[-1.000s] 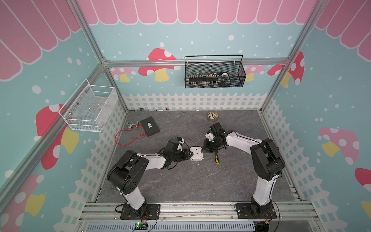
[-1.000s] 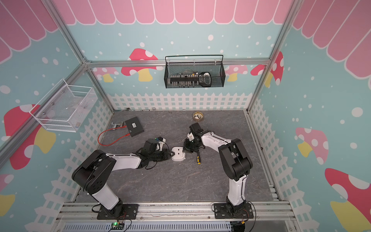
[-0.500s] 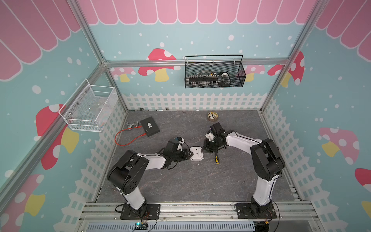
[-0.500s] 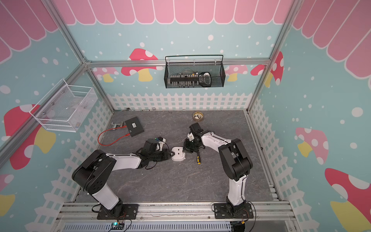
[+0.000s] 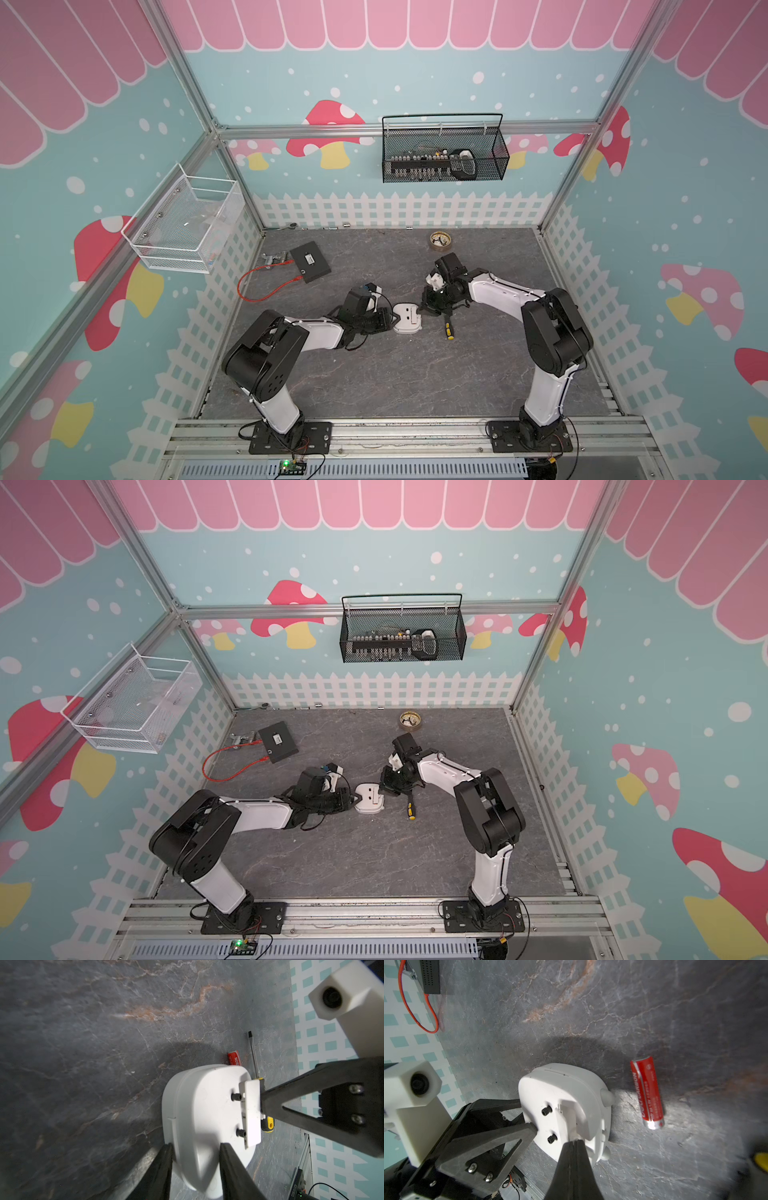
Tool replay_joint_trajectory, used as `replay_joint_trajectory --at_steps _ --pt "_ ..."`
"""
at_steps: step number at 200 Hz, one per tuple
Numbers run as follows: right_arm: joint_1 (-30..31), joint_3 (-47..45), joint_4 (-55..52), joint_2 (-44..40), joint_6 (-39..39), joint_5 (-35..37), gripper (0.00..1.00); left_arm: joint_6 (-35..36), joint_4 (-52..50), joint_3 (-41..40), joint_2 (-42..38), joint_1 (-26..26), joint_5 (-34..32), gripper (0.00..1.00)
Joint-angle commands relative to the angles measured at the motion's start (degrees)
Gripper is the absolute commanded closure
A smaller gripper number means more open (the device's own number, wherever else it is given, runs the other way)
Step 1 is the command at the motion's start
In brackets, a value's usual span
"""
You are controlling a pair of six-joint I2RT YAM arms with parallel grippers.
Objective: Remove the battery from the alarm
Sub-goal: Install the cover on the alarm.
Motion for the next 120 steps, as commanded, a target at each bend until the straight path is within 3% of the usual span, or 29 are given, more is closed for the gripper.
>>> replay_joint_trajectory --at_steps 1,120 --pt "0.43 -0.46 -1.41 -1.09 -0.03 0.82 1.0 -0.1 -1.04 -1.08 1.45 -0.21 -0.04 0.6" --pt "0.63 0.32 -2.52 -0.7 -0.69 1.56 1.0 -0.07 -0.95 -1.17 1.57 -0.18 -0.04 0.6"
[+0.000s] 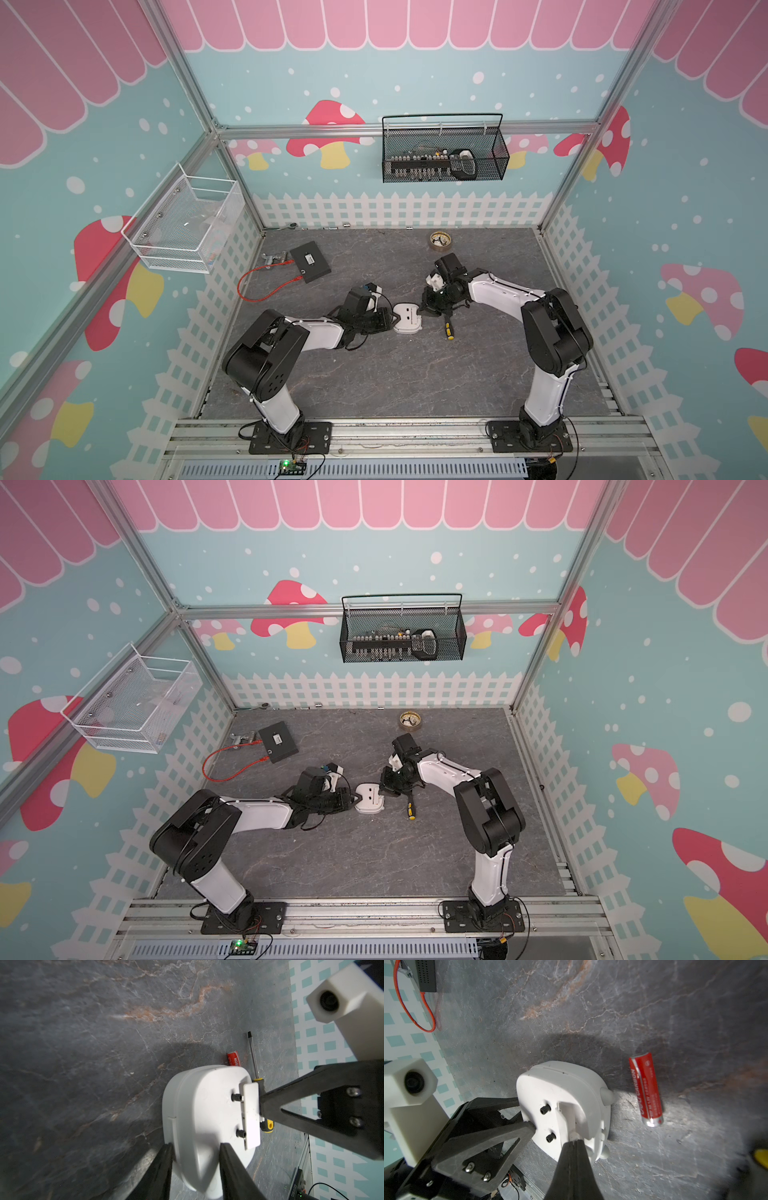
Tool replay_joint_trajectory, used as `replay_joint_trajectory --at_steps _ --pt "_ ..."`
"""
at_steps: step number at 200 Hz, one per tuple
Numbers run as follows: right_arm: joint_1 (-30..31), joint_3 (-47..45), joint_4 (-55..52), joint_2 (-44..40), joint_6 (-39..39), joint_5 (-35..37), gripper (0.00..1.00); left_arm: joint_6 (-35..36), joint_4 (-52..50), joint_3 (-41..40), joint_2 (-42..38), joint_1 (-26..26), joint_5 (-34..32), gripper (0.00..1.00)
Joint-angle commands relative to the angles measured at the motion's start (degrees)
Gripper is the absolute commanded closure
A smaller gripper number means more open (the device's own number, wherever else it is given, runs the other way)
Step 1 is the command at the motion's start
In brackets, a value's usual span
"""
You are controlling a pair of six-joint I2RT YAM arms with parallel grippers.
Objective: Remove the battery from the alarm
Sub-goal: Install the cover on the alarm.
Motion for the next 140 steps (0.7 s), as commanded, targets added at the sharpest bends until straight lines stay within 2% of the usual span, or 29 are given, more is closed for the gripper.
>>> replay_joint_trajectory --at_steps 1,140 --pt "0.51 0.33 -1.92 -0.7 -0.66 1.28 1.0 -0.08 -1.3 -1.17 1.49 -0.19 -0.02 0.6" --pt "1.02 1.48 -1.32 -0.61 0.16 2.47 1.0 -0.16 -0.77 -1.42 1.65 -0.19 0.07 0.6"
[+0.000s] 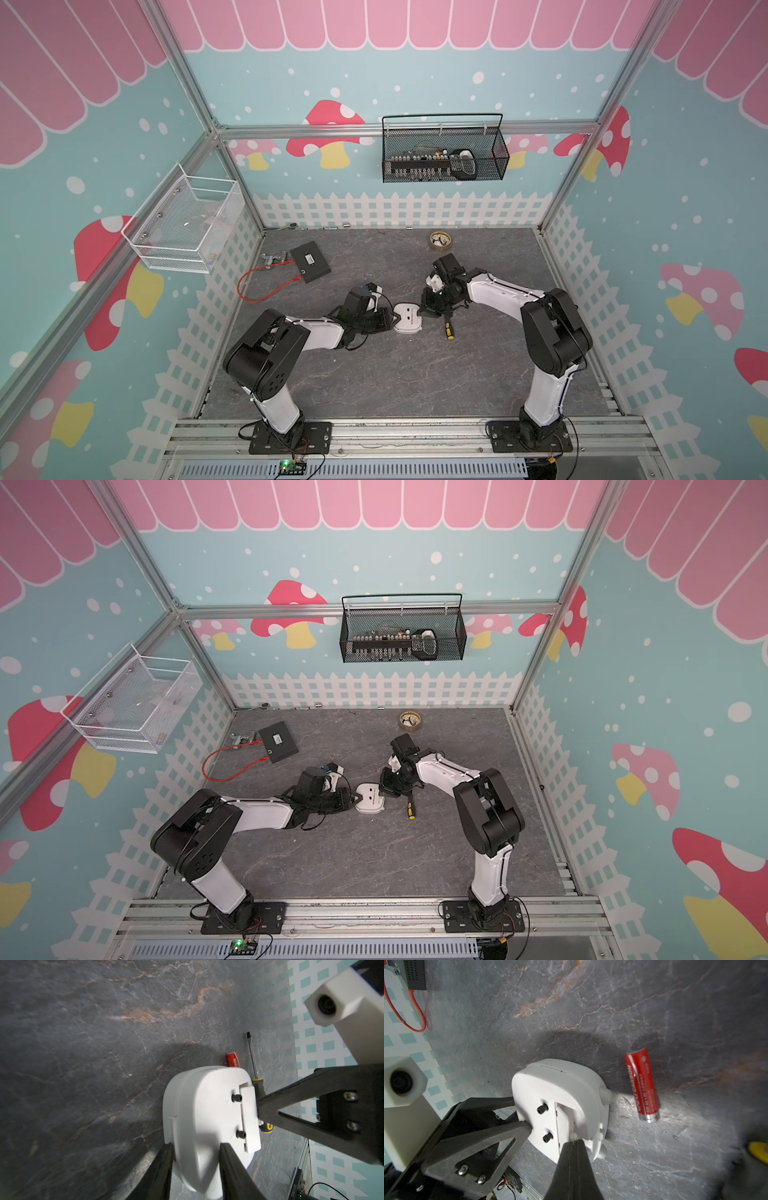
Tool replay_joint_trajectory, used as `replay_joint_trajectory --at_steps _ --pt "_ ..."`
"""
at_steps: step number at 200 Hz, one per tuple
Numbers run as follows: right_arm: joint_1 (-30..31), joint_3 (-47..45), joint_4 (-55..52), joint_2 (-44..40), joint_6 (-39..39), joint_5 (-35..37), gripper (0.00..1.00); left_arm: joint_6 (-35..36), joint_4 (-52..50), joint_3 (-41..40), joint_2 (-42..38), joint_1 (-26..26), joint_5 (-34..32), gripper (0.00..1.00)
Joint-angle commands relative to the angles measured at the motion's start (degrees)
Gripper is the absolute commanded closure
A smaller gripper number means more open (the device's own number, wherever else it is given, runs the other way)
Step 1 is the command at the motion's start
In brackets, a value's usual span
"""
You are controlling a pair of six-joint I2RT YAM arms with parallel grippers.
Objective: Remove the battery from the alarm
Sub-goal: Install the cover on the alarm.
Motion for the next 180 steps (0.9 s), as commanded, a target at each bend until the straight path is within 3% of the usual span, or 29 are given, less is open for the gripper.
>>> replay_joint_trajectory --at_steps 1,180 --pt "0.37 1.07 -0.27 -0.61 0.16 0.8 1.0 -0.17 -1.43 -1.4 1.3 -0.2 -0.13 0.6" --pt "1.23 -1.54 2.22 -1.8 2.17 1.36 1.0 -0.1 -1.37 -1.33 1.46 -0.12 -0.15 0.6"
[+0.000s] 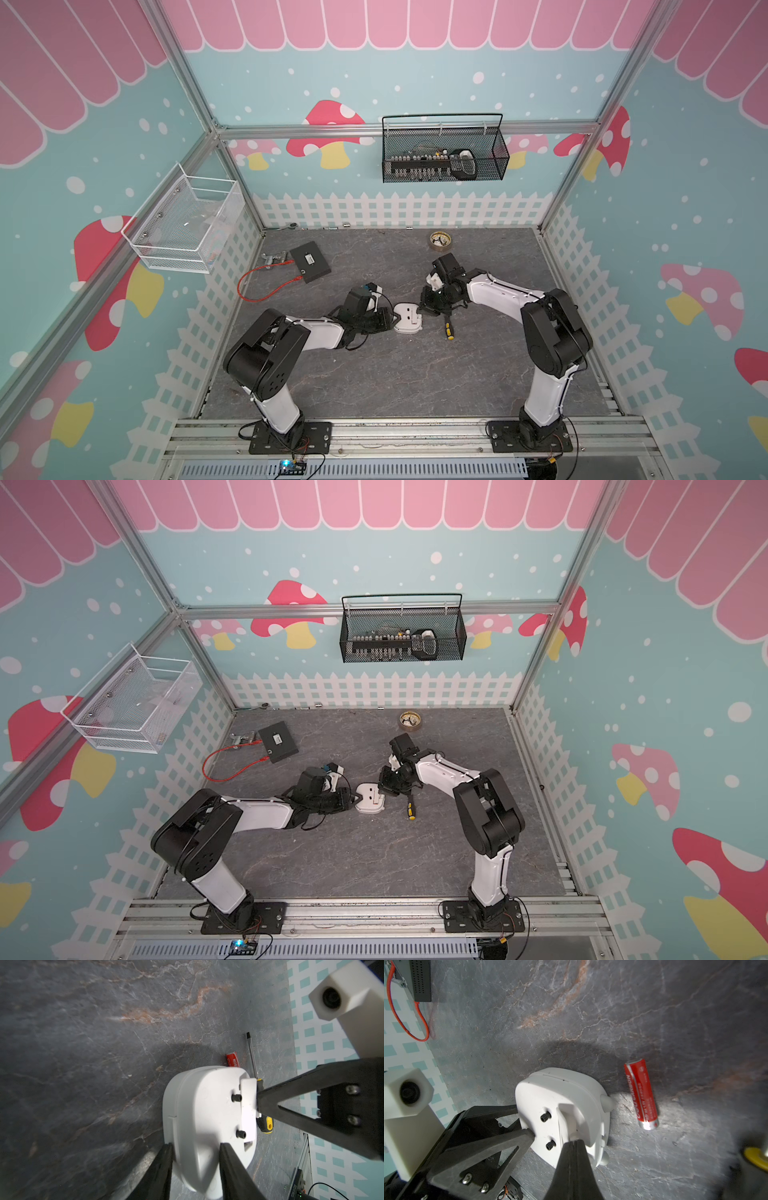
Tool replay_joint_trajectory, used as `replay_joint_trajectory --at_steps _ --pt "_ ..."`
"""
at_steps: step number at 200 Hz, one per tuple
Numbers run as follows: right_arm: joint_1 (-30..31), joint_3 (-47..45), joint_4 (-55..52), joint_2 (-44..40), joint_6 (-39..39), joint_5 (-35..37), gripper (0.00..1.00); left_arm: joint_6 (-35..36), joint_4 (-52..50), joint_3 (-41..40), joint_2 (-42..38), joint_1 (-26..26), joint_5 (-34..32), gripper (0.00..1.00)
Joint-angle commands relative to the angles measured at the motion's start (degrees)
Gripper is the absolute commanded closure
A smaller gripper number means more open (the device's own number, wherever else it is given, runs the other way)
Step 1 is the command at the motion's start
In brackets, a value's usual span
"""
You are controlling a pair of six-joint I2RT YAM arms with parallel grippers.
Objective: Remove the battery from the alarm
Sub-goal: Install the cover on the alarm.
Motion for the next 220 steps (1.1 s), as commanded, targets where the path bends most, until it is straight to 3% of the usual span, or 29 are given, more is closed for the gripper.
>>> replay_joint_trajectory --at_steps 1,220 --pt "0.82 -1.36 0.27 -1.56 0.46 -0.32 1.0 -0.1 -1.54 -1.32 1.35 -0.12 -0.17 0.6" --pt "-0.94 -6.19 5.43 -4.51 4.09 -3.45 1.0 -0.01 -1.78 -1.41 1.26 0.05 -0.22 0.6"
